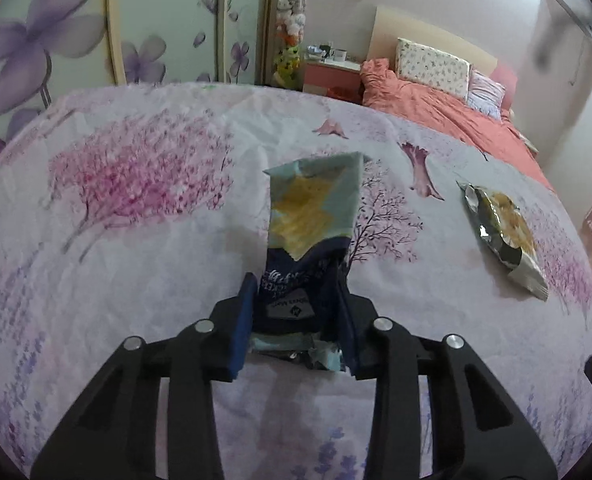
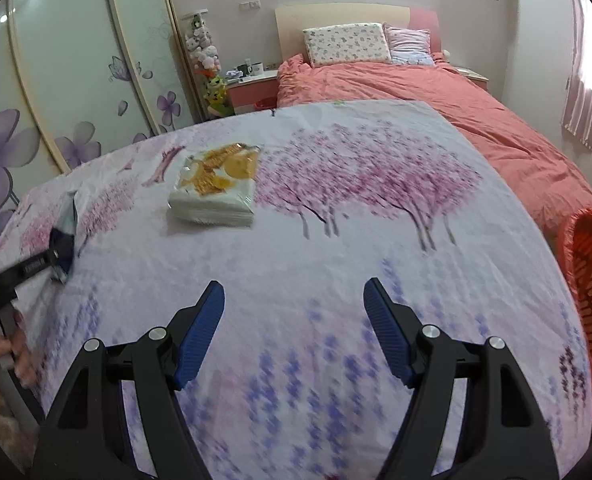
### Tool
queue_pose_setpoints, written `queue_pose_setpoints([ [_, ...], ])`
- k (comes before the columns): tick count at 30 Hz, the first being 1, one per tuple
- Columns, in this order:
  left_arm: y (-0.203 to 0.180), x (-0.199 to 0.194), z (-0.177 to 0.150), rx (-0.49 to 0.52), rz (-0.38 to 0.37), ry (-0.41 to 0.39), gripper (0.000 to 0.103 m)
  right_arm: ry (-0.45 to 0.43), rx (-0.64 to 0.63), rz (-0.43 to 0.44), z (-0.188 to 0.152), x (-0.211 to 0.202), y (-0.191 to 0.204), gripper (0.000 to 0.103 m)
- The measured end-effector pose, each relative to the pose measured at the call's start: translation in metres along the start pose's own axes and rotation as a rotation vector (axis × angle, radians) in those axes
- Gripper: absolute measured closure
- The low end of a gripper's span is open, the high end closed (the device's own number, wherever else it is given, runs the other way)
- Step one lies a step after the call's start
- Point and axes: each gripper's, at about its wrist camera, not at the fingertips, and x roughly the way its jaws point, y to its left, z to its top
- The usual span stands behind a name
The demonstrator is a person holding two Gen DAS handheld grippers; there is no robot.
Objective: Collect trash
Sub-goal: 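Grasp the blue snack bag with the left gripper while the right gripper grasps the yellow snack packet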
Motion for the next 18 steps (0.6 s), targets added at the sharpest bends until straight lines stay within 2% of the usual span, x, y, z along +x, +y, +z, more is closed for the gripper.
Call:
queue_pose_setpoints([
  [2,0.004,0.002,0.000,-0.014,-0.014,0.004,0.067,-0.008,0.003,0.015,0.010,0.008,0.010,0.031],
  [7,0.008,0.003,0.001,-0.033,-0.041,0.005,0.068,0.009,0.013,0.068,0.035,0.037,0.040,0.040],
  [10,0.009,0.003,0.001,-0.037,-0.045,0.005,0.068,0.020,0.010,0.077,0.047,0.056,0.059,0.040],
  [15,0.011,0.002,0.000,-0.048,-0.058,0.004,0.068,0.047,0.014,0.058,0.055,0.080,0.078,0.033],
  [18,0.012,0.003,0.000,-0.050,-0.062,0.004,0.067,0.065,-0.039,0.023,0.053,0.088,0.088,0.032],
])
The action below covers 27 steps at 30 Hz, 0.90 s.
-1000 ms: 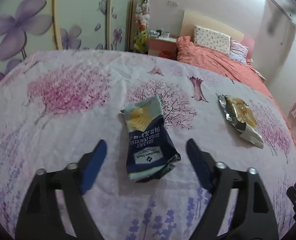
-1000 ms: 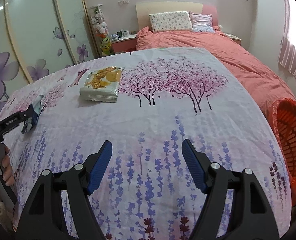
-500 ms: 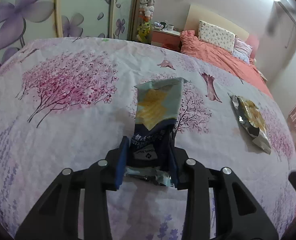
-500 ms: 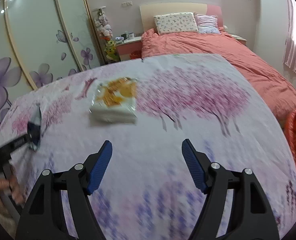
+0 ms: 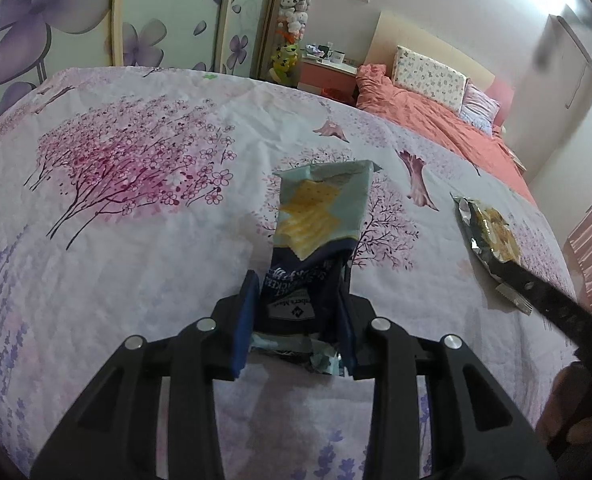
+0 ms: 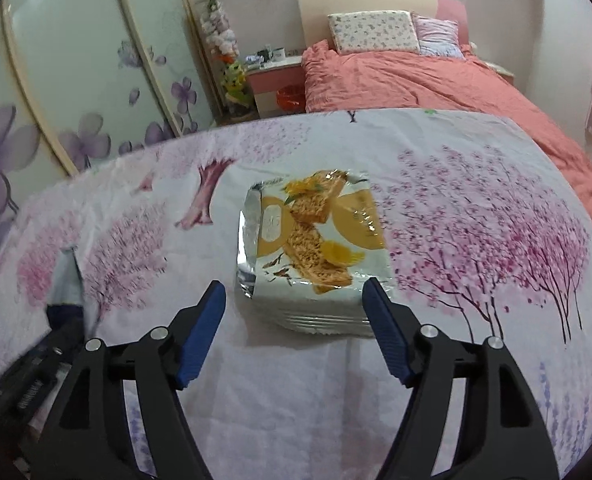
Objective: Collect trash
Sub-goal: 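Grasp the blue snack bag with the left gripper while the right gripper grasps the yellow snack packet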
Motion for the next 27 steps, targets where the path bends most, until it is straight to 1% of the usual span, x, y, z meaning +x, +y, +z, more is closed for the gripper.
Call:
queue_pose_setpoints([
  [1,0.000,0.000,0.000,0.000,0.000,0.000,0.067,0.007,-0.035,-0.038,-0.002,0.004,0.004,0.032],
  [2,0.000,0.000,0.000,-0.001,0.000,0.000,0.067,0.011,-0.052,-0.056,-0.004,0.005,0.006,0.032],
  [4,0.000,0.000,0.000,-0.001,-0.001,0.000,0.067,0.029,-0.076,-0.081,-0.007,0.009,0.006,0.039],
  [5,0.000,0.000,0.000,-0.001,-0.001,0.000,0.067,0.034,-0.068,-0.072,-0.006,0.009,0.003,0.041],
  [8,0.000,0.000,0.000,-0.001,-0.001,0.000,0.067,0.026,-0.054,-0.034,-0.007,0.006,-0.001,0.053],
  [9,0.000,0.000,0.000,-0.001,-0.001,0.000,0.067,0.025,-0.058,-0.028,-0.007,0.005,-0.001,0.059],
  [10,0.000,0.000,0.000,-0.001,0.000,0.000,0.067,0.026,-0.067,-0.019,-0.008,0.005,0.000,0.062],
  [12,0.000,0.000,0.000,0.000,0.001,0.000,0.067,0.026,-0.083,-0.010,-0.008,0.004,0.002,0.075],
  [15,-0.001,-0.001,-0.001,0.001,0.002,0.000,0.067,0.028,-0.080,0.015,-0.009,0.003,0.001,0.082],
  [17,-0.002,-0.001,-0.001,0.001,0.002,0.000,0.067,0.027,-0.059,0.035,-0.009,0.003,-0.005,0.085],
  [18,-0.002,-0.001,-0.001,0.001,0.002,0.000,0.067,0.027,-0.049,0.042,-0.009,0.002,-0.007,0.096],
  [23,-0.002,-0.001,-0.001,0.004,0.002,0.000,0.066,0.014,-0.017,0.066,-0.012,-0.009,-0.022,0.099],
  [26,-0.003,0.000,-0.001,0.009,0.000,-0.001,0.066,-0.013,-0.002,0.086,-0.015,-0.024,-0.031,0.099],
  [27,-0.002,-0.001,-0.001,0.004,-0.011,-0.002,0.066,-0.022,-0.002,0.089,-0.015,-0.028,-0.034,0.100],
])
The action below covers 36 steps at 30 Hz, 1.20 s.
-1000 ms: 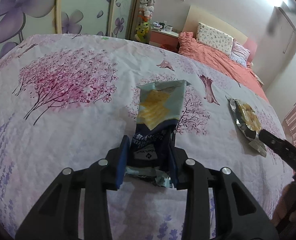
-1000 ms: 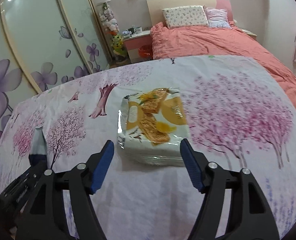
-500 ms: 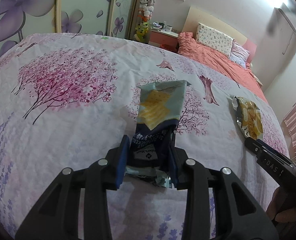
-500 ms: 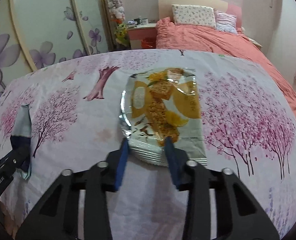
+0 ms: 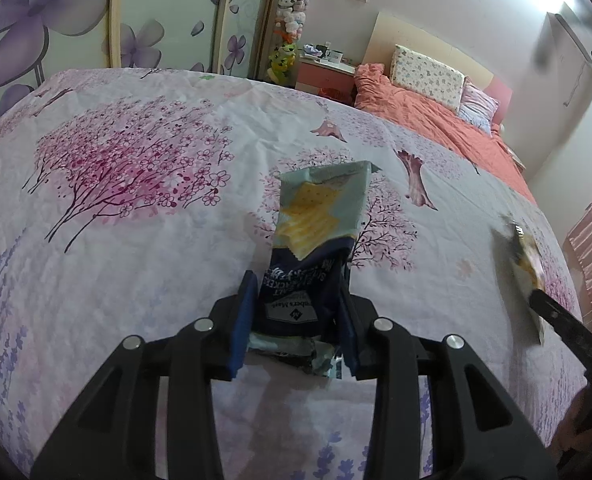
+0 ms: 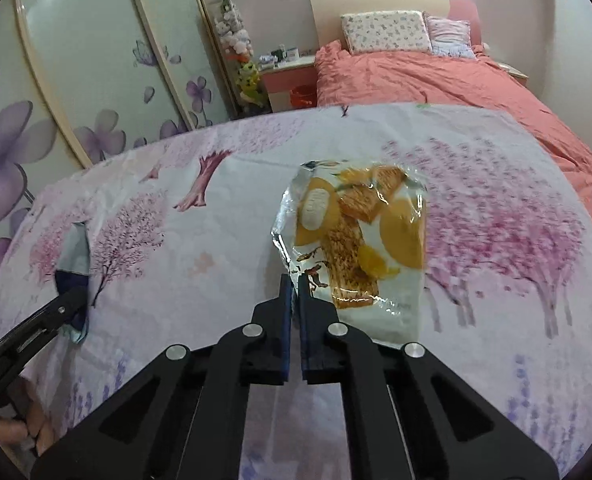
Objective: Collect trash
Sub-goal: 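Grasp the blue snack bag with the left gripper while the right gripper grasps the yellow snack packet, then lift the snack packet with the right gripper while the left gripper holds the blue bag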
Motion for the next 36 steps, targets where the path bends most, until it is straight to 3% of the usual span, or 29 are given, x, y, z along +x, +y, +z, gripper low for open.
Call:
queue_pose_setpoints([
  [7,0.005,-0.004,0.001,0.004,-0.021,-0.012,0.074,-0.044,0.047,0.015,-0.011,-0.025,-0.028,0.100],
  [18,-0.012,-0.021,0.001,0.053,-0.046,-0.045,0.079,-0.053,0.059,0.022,-0.016,-0.031,-0.037,0.100],
  [27,-0.044,-0.048,0.003,0.106,-0.077,-0.071,0.079,-0.123,0.070,0.065,-0.016,-0.068,-0.045,0.100],
  [36,-0.101,-0.087,-0.007,0.187,-0.135,-0.102,0.079,-0.208,0.088,0.105,-0.019,-0.120,-0.059,0.101],
])
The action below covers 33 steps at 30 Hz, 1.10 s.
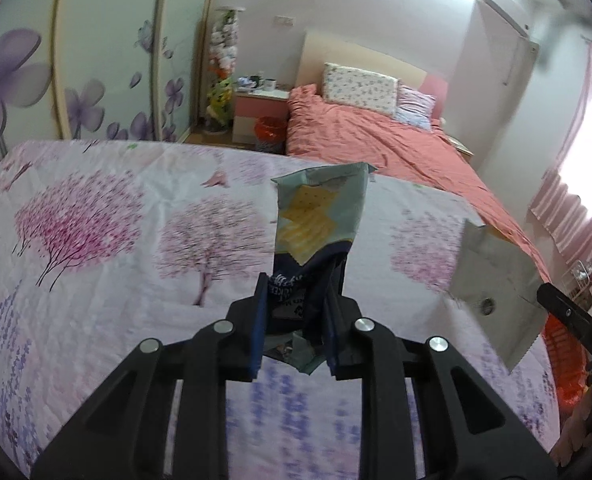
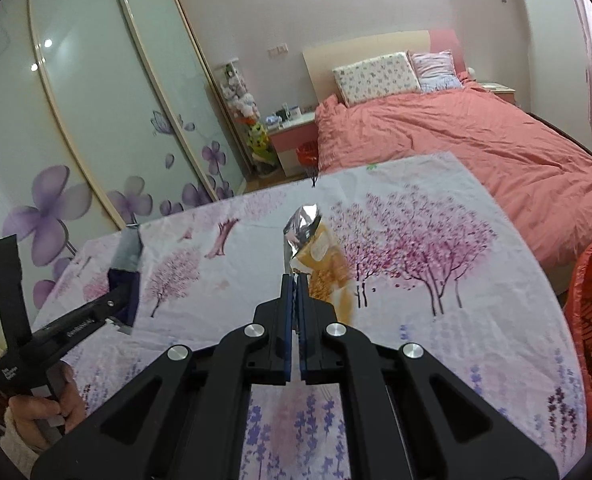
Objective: Collect trash
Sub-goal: 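Lift the snack packet with the right gripper while the left gripper holds the blue bag, then carry the blue bag and snack packet over the basket and open both grippers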
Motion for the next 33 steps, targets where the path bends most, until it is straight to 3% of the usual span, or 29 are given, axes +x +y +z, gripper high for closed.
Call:
queue_pose_setpoints([
  [18,-0.116,-0.032,-0.004,0.145,-0.110,-0.007,0.079,-0.172,0.050,-0.018,0.006,-0.090,-0.045,0.101],
  [33,-0.249,-0.046,-0.037,0.297,-0.270,0.028,0.079,-0.322,0.096,-0.211,-0.003,-0.170,-0.116,0.101],
])
